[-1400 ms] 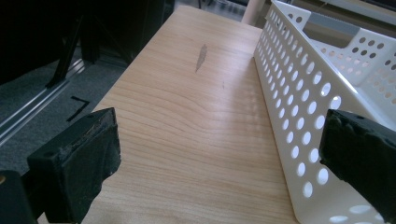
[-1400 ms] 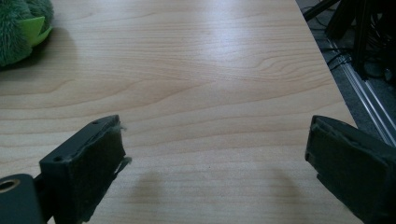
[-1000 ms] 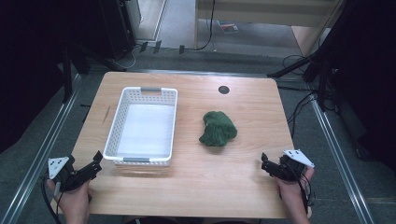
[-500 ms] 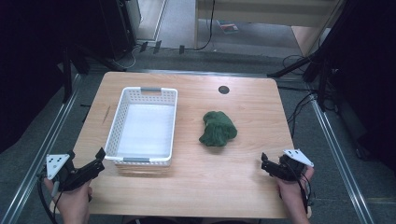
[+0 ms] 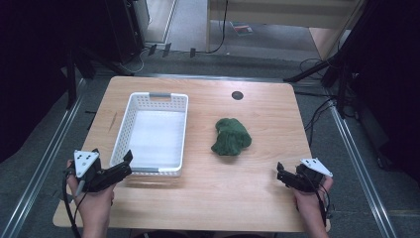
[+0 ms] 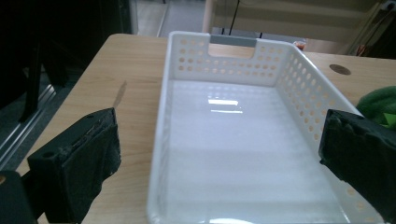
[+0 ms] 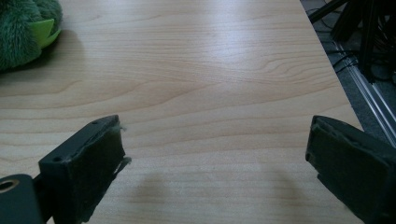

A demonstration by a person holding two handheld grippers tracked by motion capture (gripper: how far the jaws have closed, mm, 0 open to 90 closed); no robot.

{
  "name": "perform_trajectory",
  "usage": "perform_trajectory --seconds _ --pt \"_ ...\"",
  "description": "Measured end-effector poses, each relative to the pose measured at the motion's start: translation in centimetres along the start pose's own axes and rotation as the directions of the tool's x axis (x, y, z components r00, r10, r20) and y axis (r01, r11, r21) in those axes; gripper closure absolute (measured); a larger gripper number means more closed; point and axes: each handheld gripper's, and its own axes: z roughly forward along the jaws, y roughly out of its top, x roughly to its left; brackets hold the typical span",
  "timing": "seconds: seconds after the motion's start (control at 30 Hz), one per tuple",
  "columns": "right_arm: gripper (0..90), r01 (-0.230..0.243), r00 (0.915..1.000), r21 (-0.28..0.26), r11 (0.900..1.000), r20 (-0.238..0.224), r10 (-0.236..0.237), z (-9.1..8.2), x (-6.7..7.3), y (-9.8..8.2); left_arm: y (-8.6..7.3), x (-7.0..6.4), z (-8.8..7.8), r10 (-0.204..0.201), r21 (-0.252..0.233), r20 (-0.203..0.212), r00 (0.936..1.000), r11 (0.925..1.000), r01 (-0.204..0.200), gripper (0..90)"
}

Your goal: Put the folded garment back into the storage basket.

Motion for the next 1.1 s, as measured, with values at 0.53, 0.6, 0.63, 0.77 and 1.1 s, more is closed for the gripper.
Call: perform_trajectory --seconds 0.53,0.6,0.63,0.77,1.1 --pt "4.6 0.000 1.0000 0.003 1.000 -0.003 0.000 0.0 0.0 0.0 2.5 -6.0 3.2 0.071 0.048 0.096 0.9928 0.9960 -0.076 0.0" --pt "4.6 0.000 1.0000 0.002 1.000 -0.003 0.000 0.0 -0.1 0.0 2.7 -6.3 3.3 0.077 0.047 0.103 0.9916 0.9954 -0.083 0.0" --pt "4.6 -0.004 1.0000 -0.001 1.000 -0.004 0.004 0.0 -0.1 0.0 3.0 -7.0 3.7 0.090 0.050 0.112 0.9897 0.9942 -0.096 0.0" --pt "4.6 -0.005 1.0000 0.000 1.000 -0.006 0.005 0.0 -0.1 0.0 3.5 -7.9 4.2 0.097 0.049 0.128 0.9871 0.9934 -0.104 0.0" --pt "4.5 -0.006 1.0000 0.001 1.000 -0.007 0.006 0.0 -0.1 0.0 4.9 -11.9 6.3 0.113 0.074 0.148 0.9825 0.9894 -0.125 0.0"
